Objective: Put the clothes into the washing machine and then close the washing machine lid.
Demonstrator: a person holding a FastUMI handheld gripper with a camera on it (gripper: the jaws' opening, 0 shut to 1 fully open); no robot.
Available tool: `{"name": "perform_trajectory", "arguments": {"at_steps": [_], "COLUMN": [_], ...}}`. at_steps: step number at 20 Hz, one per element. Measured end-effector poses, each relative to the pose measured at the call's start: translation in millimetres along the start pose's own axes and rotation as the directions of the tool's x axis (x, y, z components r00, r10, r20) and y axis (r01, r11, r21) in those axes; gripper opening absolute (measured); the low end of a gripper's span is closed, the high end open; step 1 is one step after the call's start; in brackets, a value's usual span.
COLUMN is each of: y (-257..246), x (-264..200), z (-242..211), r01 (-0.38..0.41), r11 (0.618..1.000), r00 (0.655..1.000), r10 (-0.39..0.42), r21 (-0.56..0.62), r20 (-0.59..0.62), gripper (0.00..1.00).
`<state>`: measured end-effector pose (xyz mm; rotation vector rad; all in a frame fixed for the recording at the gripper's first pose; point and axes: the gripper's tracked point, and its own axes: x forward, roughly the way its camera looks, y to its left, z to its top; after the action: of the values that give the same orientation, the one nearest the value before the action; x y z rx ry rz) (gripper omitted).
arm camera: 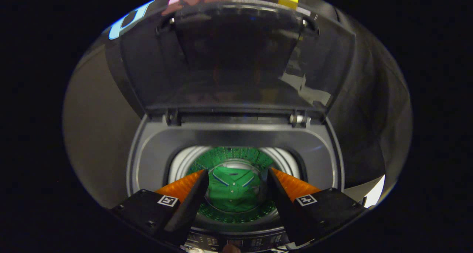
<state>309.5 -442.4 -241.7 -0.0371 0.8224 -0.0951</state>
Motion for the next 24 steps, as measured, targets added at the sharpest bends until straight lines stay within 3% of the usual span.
{"name": "perform_trajectory", "arguments": {"at_steps": [12, 18, 24], "y": [4.0, -10.1, -4.4], "x": [-111.8, -115.7, -72.4], "z": [187.2, 244.9, 268.1], "r01": [0.027, 0.026, -0.003], "r11": [0.999, 1.000, 0.999], "r00": [0.960, 0.944, 0.957], "r10": [-0.021, -0.029, -0.011], "r21": [-0.019, 0.012, 0.046], "r20": [0.280, 0.329, 0.292], "gripper": [0.99, 0.99, 0.99]}}
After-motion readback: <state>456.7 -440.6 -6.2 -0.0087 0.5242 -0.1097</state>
